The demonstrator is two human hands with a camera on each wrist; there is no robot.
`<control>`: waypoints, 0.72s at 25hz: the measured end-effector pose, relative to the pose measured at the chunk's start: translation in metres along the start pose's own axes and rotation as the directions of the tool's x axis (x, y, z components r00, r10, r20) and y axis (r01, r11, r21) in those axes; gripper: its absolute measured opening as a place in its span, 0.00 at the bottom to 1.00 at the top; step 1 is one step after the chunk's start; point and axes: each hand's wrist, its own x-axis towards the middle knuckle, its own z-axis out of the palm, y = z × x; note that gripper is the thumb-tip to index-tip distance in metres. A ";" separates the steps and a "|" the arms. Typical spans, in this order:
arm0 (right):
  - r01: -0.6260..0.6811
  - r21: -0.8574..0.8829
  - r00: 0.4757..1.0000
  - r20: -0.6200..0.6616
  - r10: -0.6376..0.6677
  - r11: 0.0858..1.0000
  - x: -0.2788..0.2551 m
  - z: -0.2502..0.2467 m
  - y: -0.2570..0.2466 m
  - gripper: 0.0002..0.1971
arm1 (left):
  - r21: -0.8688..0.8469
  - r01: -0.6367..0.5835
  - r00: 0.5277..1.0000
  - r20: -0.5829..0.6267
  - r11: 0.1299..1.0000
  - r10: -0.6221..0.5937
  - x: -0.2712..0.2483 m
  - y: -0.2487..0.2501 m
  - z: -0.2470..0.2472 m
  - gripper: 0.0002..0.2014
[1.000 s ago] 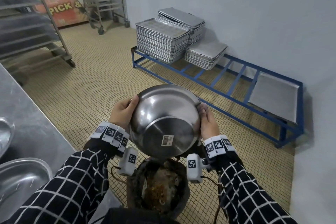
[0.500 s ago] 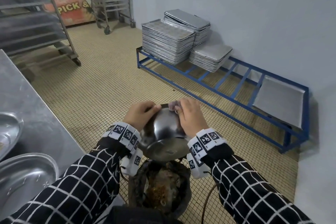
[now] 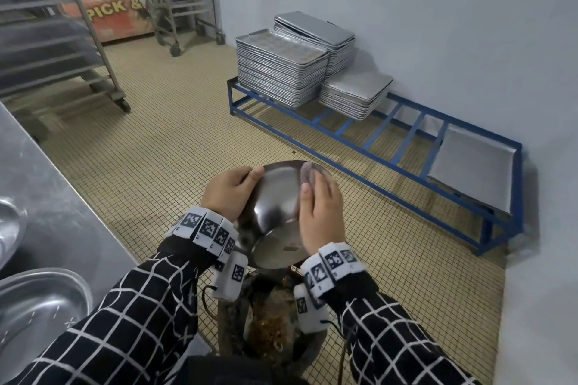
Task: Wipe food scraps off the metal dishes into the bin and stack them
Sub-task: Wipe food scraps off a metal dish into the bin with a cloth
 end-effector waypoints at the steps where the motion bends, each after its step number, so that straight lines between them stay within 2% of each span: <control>1: -0.120 0.100 0.993 0.034 0.117 0.988 0.008 -0.005 0.007 0.23 | -0.015 0.016 1.000 -0.008 1.000 -0.016 0.001 -0.001 -0.001 0.22; 3: -0.320 0.151 0.944 0.134 0.302 0.935 0.017 -0.013 0.020 0.20 | -0.038 0.042 0.999 -0.032 0.998 -0.043 0.004 -0.003 -0.004 0.23; 5: -0.403 0.124 0.912 0.135 0.387 0.907 0.015 -0.019 0.025 0.17 | -0.056 0.057 0.997 -0.056 0.997 -0.060 0.005 -0.005 -0.004 0.23; 6: -0.396 0.150 0.917 0.120 0.381 0.906 0.012 -0.021 0.022 0.18 | -0.072 0.064 0.995 -0.069 0.995 -0.069 0.005 -0.006 -0.004 0.22; 7: -0.352 0.204 0.935 0.114 0.335 0.913 0.006 -0.021 0.016 0.20 | -0.090 0.067 0.994 -0.081 0.994 -0.074 0.004 -0.004 -0.003 0.22; 9: -0.164 0.259 0.985 0.100 0.143 0.952 -0.005 -0.016 -0.002 0.23 | -0.131 0.059 0.993 -0.091 0.990 -0.072 0.003 0.001 -0.001 0.21; 11: 0.070 0.056 0.986 0.145 -0.078 0.996 -0.015 -0.005 -0.021 0.25 | -0.156 0.034 0.995 -0.087 0.987 -0.048 0.003 0.008 0.002 0.21; 13: 0.248 -0.213 0.962 0.172 -0.213 0.945 -0.017 0.006 -0.028 0.27 | -0.132 -0.005 0.997 -0.078 0.991 -0.005 0.002 0.017 0.003 0.20; 15: 0.258 -0.314 0.966 0.095 -0.241 0.914 -0.007 0.005 -0.035 0.27 | -0.104 -0.034 0.997 -0.078 0.994 0.026 0.000 0.024 0.003 0.19; 17: 0.143 -0.276 0.989 0.003 -0.148 0.950 0.012 -0.001 -0.034 0.29 | -0.147 -0.036 0.996 -0.091 0.989 0.023 -0.003 0.029 0.001 0.20; 18: 0.059 -0.190 0.998 -0.021 -0.064 0.980 0.022 -0.007 -0.033 0.29 | -0.180 -0.030 0.995 -0.096 0.983 0.013 -0.004 0.028 -0.001 0.20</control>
